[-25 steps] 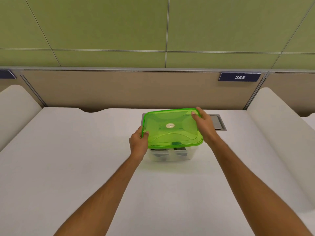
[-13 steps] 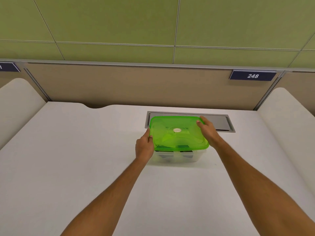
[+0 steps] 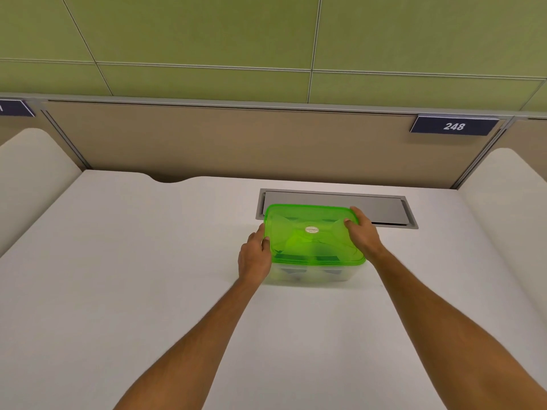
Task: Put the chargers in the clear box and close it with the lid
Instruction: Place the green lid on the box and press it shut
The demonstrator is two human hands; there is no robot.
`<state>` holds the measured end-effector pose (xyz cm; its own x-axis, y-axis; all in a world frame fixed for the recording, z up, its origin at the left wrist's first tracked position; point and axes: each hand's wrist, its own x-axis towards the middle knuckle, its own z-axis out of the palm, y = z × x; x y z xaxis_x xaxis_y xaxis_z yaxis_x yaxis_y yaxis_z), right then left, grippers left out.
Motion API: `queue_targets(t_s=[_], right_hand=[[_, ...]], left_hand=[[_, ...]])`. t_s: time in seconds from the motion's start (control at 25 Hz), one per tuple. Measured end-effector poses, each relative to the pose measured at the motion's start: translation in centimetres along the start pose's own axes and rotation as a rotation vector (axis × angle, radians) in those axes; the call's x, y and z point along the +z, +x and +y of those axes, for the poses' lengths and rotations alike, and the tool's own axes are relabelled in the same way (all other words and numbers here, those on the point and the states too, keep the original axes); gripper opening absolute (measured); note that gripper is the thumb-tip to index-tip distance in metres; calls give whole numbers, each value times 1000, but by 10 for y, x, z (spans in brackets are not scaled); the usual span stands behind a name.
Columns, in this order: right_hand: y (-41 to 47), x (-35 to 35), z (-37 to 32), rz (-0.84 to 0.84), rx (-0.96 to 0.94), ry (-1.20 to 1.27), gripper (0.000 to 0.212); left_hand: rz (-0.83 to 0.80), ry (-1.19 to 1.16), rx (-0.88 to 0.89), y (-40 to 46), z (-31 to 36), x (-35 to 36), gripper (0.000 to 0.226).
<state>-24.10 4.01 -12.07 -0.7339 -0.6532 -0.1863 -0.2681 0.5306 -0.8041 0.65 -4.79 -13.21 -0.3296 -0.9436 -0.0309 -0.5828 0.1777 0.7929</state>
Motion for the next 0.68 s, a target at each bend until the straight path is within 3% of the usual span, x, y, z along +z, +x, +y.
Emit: queue_targets(t_s=[0.32, 0.68], right_hand=[[-10, 6, 2, 98, -28, -471, 48], [-15, 10, 11, 188, 114, -459, 67]], left_hand=[[-61, -155, -147, -6, -14, 7, 47], [-95, -402, -281, -5, -13, -2, 27]])
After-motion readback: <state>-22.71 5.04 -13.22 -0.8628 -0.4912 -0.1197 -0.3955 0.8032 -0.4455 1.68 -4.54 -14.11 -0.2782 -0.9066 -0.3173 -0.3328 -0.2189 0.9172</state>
